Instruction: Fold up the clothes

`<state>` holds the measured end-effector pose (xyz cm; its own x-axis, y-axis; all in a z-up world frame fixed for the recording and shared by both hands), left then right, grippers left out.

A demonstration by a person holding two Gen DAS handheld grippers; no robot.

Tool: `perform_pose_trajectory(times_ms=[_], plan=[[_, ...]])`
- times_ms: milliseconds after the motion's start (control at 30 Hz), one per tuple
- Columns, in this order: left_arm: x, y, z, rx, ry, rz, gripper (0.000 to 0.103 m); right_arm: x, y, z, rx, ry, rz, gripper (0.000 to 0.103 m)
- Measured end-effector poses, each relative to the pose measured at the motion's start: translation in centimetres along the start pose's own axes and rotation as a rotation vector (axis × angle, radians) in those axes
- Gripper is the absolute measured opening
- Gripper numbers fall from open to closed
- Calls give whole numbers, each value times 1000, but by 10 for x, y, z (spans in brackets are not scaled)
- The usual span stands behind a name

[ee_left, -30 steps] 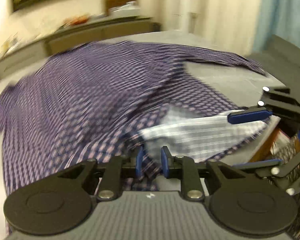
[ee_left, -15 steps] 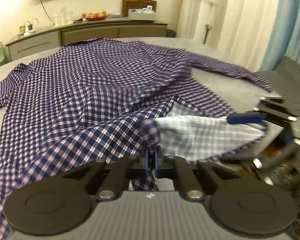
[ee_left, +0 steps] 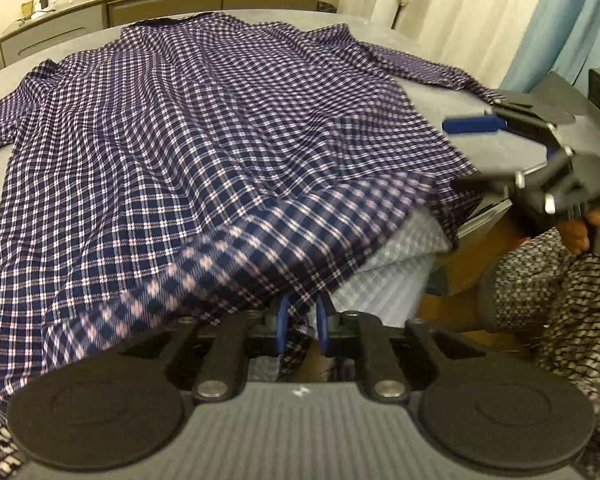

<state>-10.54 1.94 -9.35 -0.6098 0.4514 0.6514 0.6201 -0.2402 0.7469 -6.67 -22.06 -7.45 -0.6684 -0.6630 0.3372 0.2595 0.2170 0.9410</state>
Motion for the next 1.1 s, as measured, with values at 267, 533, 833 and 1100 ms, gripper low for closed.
perform_pose_trajectory(times_ms=[267, 533, 833, 1100], plan=[[18, 2, -21, -153, -4, -48, 23, -21, -37, 40, 262, 17, 133, 35], [53, 38, 16, -150, 43, -156, 30, 4, -48, 67, 371, 152, 215, 0], [10, -16, 45, -307, 42, 112, 32, 3, -25, 72, 217, 326, 187, 26], [33, 83, 107, -310, 66, -132, 42, 2, 47, -5, 19, 287, 70, 70]])
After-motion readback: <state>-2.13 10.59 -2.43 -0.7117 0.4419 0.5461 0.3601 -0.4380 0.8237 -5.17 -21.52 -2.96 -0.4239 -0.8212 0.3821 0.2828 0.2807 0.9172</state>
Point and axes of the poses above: each gripper's, at about its wrist camera, not at the fingertips, and x roughly against the way its jaws point, z to its left, y to its top, the point moved 4 cm from there along -x, roughly the way its jaws point, and after that the axes turned 14 degrees about -z, right-handed, at the moved point
